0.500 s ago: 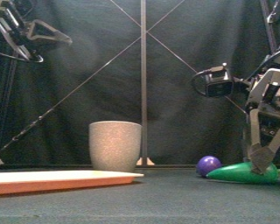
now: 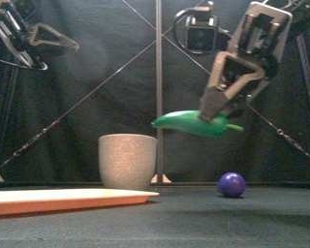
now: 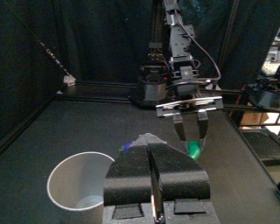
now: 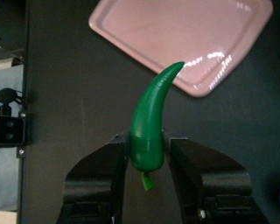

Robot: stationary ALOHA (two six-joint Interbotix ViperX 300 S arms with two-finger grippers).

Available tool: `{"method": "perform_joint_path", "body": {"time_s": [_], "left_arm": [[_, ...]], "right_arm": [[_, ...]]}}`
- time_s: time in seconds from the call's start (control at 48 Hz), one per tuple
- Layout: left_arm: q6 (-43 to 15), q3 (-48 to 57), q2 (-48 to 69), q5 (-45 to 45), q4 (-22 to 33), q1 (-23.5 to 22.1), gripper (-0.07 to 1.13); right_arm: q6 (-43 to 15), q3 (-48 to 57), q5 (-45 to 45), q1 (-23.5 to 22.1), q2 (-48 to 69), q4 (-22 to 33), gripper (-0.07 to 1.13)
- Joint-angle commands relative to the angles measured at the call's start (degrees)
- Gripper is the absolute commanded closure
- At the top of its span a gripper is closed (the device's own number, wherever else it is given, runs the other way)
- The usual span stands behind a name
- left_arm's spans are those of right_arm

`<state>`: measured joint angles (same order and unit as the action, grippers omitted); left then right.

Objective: Pick the green pepper then place it on the pink plate
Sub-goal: Place green pepper on the pink plate

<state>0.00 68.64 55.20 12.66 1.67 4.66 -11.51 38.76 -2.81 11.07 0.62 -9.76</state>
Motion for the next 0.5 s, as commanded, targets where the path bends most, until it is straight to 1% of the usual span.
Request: {"method": "perform_joint_path", "body": {"time_s": [0.021,0.167,0.5], "left_arm": [[-0.09,-0.62,-0.09,0.18,0.0,0.44,1.04],[-0.09,-0.62,-0.09,0.18,0.0,0.97,1.04],[-0.09,0.35,-0.09,0.18,0.09,1.67,1.04]], "right_arm": [[-0.18,-5.01,0.26,-0.35,-2.2,3.52,0.48],[-0.18,-11.95,-0.62,-1.58,-8.35,6.86,0.48],[0.09,-27.6,-7.56,-4.83,-20.04,8.44,0.48]]}}
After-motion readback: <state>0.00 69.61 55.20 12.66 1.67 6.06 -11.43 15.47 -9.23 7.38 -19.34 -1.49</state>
